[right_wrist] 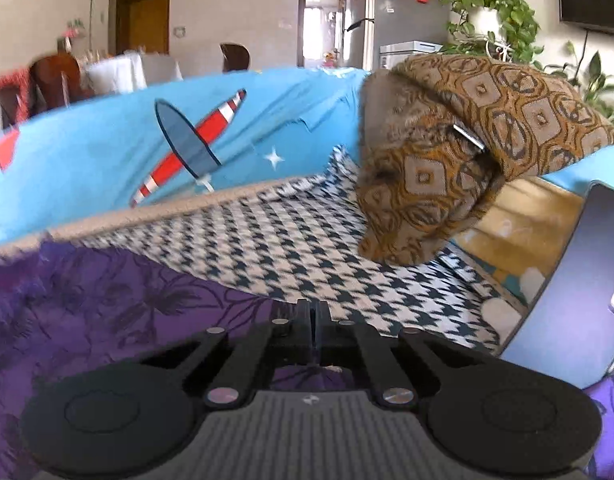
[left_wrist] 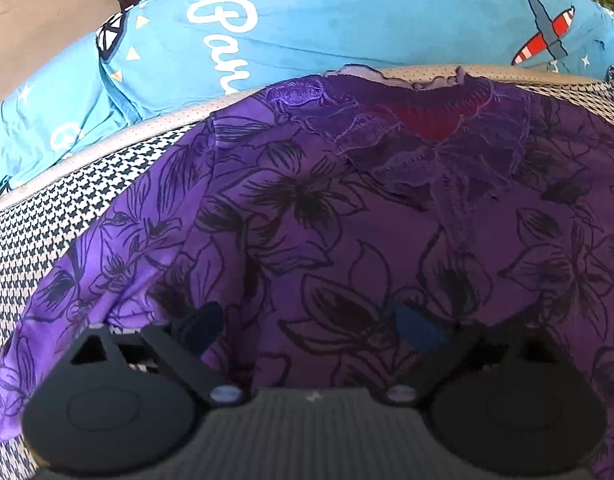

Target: Fold clothes

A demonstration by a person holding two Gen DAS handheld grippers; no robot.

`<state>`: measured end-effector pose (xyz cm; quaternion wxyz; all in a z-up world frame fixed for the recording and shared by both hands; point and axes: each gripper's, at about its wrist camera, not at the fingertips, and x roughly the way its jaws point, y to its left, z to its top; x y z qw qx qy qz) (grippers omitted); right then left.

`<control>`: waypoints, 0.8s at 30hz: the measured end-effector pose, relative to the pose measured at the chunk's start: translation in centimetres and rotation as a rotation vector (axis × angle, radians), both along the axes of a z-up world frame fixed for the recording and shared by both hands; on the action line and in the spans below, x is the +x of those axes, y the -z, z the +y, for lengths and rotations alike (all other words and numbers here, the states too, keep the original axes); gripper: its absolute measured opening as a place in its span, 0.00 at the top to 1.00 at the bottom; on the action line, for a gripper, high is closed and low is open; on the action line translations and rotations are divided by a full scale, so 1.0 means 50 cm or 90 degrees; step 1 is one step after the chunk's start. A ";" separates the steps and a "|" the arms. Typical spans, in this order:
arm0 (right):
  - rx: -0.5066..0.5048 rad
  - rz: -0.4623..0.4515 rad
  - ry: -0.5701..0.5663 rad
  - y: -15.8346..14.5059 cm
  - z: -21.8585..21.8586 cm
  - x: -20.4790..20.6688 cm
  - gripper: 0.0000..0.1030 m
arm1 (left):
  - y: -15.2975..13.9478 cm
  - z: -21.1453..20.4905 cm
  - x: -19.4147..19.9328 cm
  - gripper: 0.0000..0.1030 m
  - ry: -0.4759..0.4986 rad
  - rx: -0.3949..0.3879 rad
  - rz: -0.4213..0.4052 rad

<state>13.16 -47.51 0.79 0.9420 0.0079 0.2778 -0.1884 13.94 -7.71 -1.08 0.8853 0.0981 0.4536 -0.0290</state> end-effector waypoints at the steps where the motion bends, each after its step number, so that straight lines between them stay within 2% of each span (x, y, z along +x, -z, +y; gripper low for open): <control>1: -0.001 -0.003 0.002 0.000 0.002 0.001 0.97 | 0.001 -0.003 -0.001 0.05 0.003 0.002 -0.001; 8: 0.065 -0.043 0.001 -0.028 -0.017 -0.012 0.96 | 0.002 -0.010 -0.009 0.04 0.013 0.009 -0.002; 14: 0.125 -0.025 -0.051 -0.041 -0.010 -0.037 0.93 | -0.007 -0.006 -0.024 0.04 0.014 0.019 -0.016; 17: 0.143 0.000 -0.100 -0.039 0.007 -0.062 0.87 | -0.019 0.000 -0.038 0.04 0.011 0.013 -0.024; 19: 0.139 0.016 -0.132 -0.036 0.024 -0.079 0.71 | -0.023 0.005 -0.051 0.04 0.010 0.007 -0.026; 21: 0.135 0.032 -0.164 -0.033 0.041 -0.096 0.60 | -0.027 0.009 -0.063 0.03 0.009 0.002 -0.028; 24: 0.111 0.060 -0.198 -0.022 0.065 -0.116 0.54 | -0.030 0.012 -0.081 0.03 0.009 -0.005 -0.025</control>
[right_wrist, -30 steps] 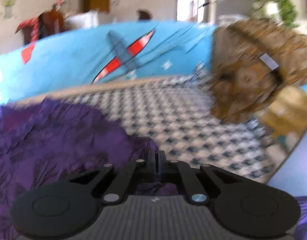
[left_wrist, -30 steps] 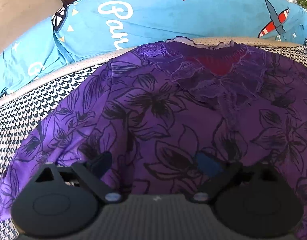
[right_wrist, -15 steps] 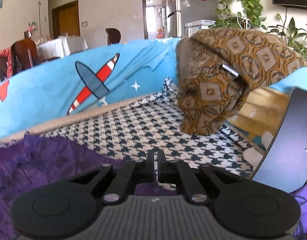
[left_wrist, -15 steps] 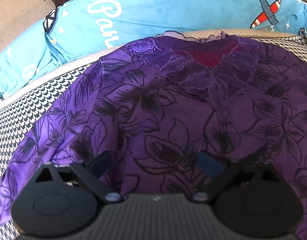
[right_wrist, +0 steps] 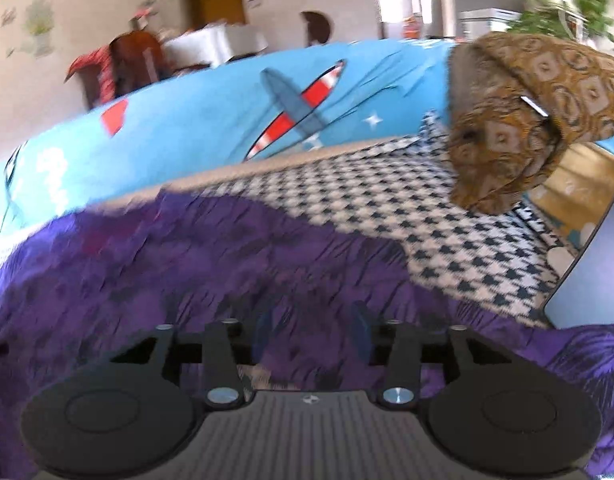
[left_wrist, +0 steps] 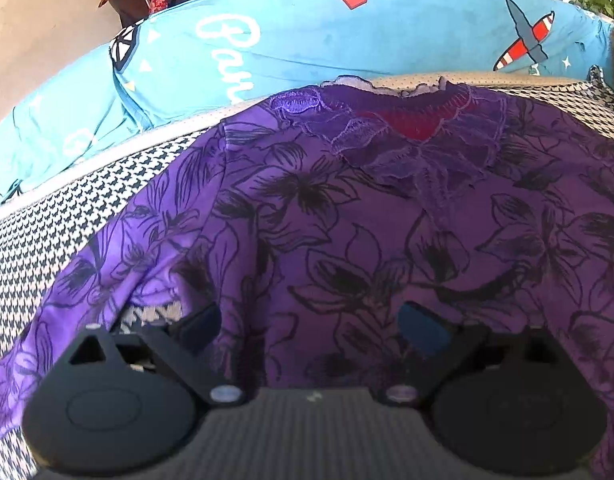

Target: Fold clothes

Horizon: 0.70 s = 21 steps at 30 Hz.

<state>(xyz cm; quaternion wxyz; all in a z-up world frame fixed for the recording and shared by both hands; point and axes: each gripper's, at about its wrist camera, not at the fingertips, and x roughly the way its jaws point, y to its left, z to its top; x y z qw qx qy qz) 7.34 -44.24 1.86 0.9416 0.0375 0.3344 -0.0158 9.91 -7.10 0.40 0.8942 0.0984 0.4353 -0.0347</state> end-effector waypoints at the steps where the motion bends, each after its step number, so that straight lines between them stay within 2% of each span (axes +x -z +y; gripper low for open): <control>1: -0.011 0.008 -0.012 0.005 0.008 -0.005 0.53 | -0.001 0.000 -0.004 0.03 0.001 -0.003 0.001; 4: -0.040 0.025 -0.034 0.021 0.025 -0.003 0.50 | -0.007 -0.003 -0.017 0.03 0.006 -0.008 -0.002; 11: -0.104 0.060 -0.045 0.058 0.050 0.012 0.50 | -0.003 -0.015 -0.026 0.03 0.018 -0.003 0.005; 12: -0.116 0.057 -0.038 0.060 0.051 0.013 0.56 | -0.002 -0.016 -0.026 0.03 0.019 -0.003 0.007; 13: -0.127 0.055 -0.029 0.062 0.053 0.013 0.68 | -0.001 -0.017 -0.025 0.03 0.019 -0.003 0.010; 14: -0.138 0.052 -0.021 0.063 0.054 0.014 0.72 | 0.000 -0.017 -0.025 0.03 0.019 -0.003 0.013; 15: -0.138 0.047 -0.010 0.062 0.051 0.015 0.85 | 0.002 -0.017 -0.024 0.03 0.018 -0.002 0.015; 16: -0.132 0.040 0.006 0.058 0.045 0.016 0.91 | 0.004 -0.017 -0.024 0.02 0.018 0.000 0.018; 21: -0.141 -0.008 0.096 0.033 0.023 0.015 0.95 | 0.018 -0.015 -0.022 0.03 0.012 0.017 0.034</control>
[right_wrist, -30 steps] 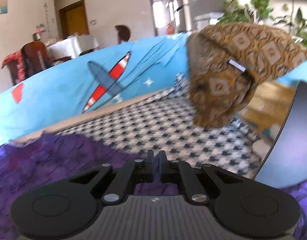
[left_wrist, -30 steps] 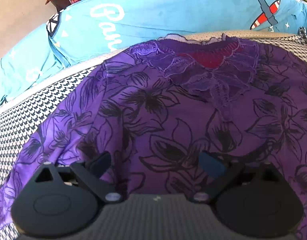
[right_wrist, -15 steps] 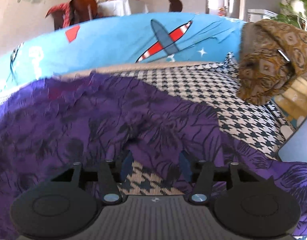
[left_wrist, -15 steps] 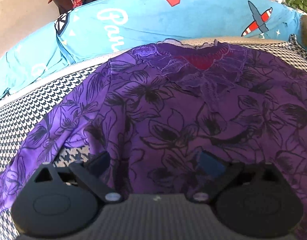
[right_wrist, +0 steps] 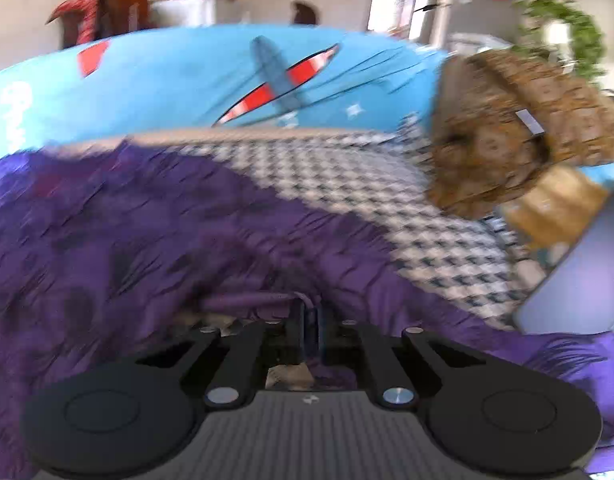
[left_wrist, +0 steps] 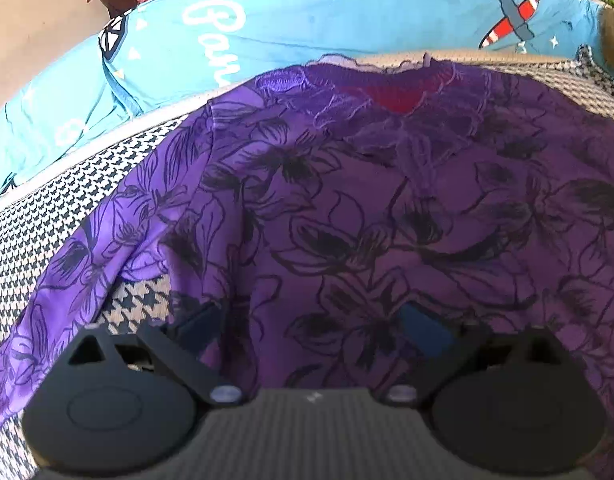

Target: Fold clothes

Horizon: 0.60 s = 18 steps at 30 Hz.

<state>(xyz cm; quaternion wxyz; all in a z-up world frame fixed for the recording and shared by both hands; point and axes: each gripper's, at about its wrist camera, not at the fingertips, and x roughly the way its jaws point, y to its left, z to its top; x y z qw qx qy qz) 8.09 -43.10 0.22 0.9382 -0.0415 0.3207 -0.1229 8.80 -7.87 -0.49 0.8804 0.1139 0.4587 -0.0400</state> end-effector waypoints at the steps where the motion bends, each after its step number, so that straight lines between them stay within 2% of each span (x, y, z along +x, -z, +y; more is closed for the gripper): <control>1: -0.004 -0.011 0.013 -0.005 -0.002 0.000 0.95 | 0.002 0.002 0.000 0.02 -0.001 0.002 0.004; 3: -0.012 -0.031 0.037 -0.015 -0.007 0.001 0.96 | 0.007 0.007 0.000 0.03 -0.004 0.004 0.010; 7: -0.067 -0.011 0.134 -0.004 -0.028 0.015 1.00 | 0.013 0.023 -0.012 0.03 -0.018 -0.003 0.018; 11: 0.011 -0.027 0.170 -0.021 -0.073 -0.003 1.00 | 0.008 0.043 -0.039 0.02 -0.029 -0.025 0.008; 15: 0.081 -0.041 0.120 -0.041 -0.067 -0.034 0.98 | -0.003 0.062 -0.073 0.02 -0.032 -0.043 -0.014; 18: 0.126 -0.033 0.086 -0.041 -0.045 -0.056 0.90 | -0.008 0.066 -0.100 0.00 -0.024 -0.048 -0.029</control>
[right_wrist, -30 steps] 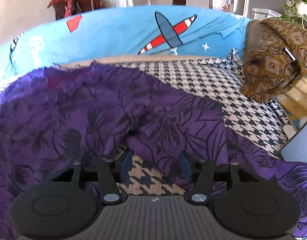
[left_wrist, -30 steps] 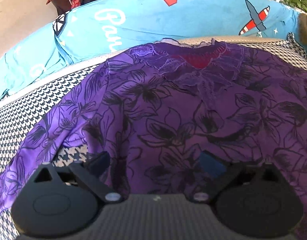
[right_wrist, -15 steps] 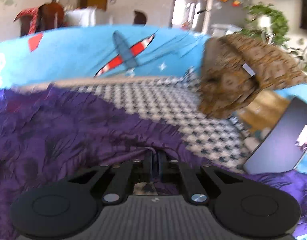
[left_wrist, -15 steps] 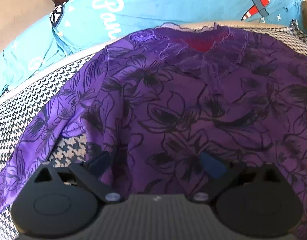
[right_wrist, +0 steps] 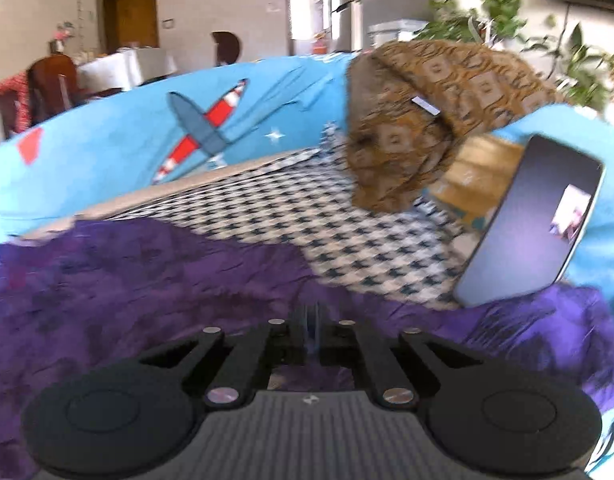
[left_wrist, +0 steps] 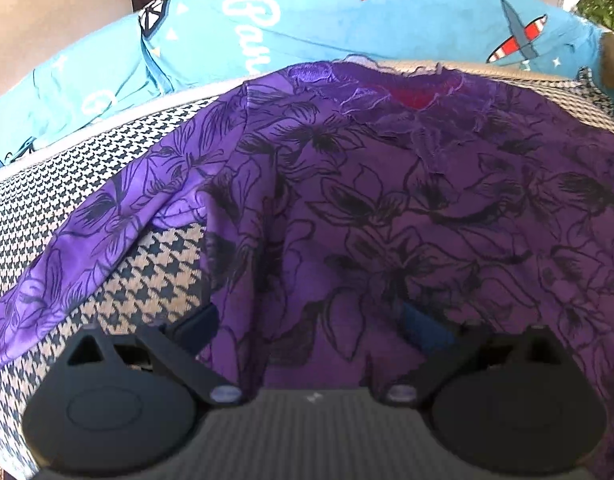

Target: Fold clothes

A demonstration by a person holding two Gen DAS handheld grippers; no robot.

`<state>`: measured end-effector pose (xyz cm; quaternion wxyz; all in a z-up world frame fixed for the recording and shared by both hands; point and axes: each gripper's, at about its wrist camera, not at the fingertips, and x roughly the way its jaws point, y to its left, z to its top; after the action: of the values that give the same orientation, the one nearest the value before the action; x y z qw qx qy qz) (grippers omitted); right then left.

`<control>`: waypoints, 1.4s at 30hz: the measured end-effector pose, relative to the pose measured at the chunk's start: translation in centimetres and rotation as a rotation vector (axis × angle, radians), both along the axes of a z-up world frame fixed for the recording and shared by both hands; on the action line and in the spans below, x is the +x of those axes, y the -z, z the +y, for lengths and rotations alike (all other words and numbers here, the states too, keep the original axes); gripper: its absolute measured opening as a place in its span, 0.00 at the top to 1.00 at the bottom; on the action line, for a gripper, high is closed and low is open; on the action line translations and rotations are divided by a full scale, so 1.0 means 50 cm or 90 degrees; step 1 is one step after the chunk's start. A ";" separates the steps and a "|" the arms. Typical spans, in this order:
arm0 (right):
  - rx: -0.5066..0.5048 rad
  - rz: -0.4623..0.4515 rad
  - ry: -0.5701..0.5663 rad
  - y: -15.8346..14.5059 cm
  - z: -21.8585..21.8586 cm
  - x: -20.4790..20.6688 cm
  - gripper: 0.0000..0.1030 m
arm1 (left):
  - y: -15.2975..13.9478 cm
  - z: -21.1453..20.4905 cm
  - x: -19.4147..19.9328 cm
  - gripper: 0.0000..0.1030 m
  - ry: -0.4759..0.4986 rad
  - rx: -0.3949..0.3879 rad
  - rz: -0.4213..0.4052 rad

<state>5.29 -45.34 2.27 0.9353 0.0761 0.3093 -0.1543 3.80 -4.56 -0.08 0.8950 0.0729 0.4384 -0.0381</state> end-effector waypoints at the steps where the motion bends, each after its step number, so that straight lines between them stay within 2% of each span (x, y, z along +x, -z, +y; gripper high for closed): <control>1: 0.016 0.004 -0.013 0.001 0.008 -0.008 0.88 | -0.001 0.000 -0.009 0.00 0.002 -0.001 -0.005; 3: 0.052 0.010 -0.037 0.005 0.024 -0.028 0.86 | 0.000 -0.001 -0.026 0.00 0.005 -0.003 -0.013; 7: 0.110 0.010 -0.085 0.015 0.055 -0.063 0.76 | 0.010 -0.004 -0.051 0.00 0.003 0.001 -0.014; 12: 0.151 -0.008 -0.141 0.024 0.090 -0.078 0.71 | 0.024 0.006 -0.064 0.00 -0.029 -0.008 0.002; 20: 0.247 -0.011 -0.134 0.048 0.092 -0.035 0.69 | 0.034 0.028 -0.073 0.00 -0.058 -0.045 0.013; 26: 0.237 0.012 -0.124 0.073 0.121 -0.007 0.69 | 0.027 0.029 -0.079 0.00 -0.061 -0.037 -0.003; 27: 0.236 0.017 -0.124 0.077 0.126 -0.004 0.75 | 0.025 0.030 -0.082 0.00 -0.062 -0.030 -0.008; 28: 0.234 0.019 -0.127 0.080 0.130 -0.001 0.89 | 0.023 0.031 -0.084 0.00 -0.063 -0.024 -0.013; 33: 0.151 -0.004 -0.083 0.065 0.141 -0.006 0.91 | 0.014 0.053 -0.092 0.00 -0.080 -0.023 -0.023; 36: 0.150 -0.016 -0.050 0.060 0.130 -0.007 0.91 | 0.007 0.072 -0.097 0.00 -0.091 -0.037 -0.025; 39: 0.145 0.005 -0.035 0.067 0.129 0.001 0.91 | 0.003 0.085 -0.105 0.00 -0.104 -0.039 -0.027; 42: 0.169 0.012 -0.013 0.064 0.116 -0.002 0.90 | 0.000 0.106 -0.111 0.00 -0.129 -0.044 -0.027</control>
<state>5.22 -39.56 -0.95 0.9156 0.1943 0.3366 -0.1030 -1.75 0.72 -0.06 0.9054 -0.0017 0.4226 0.0393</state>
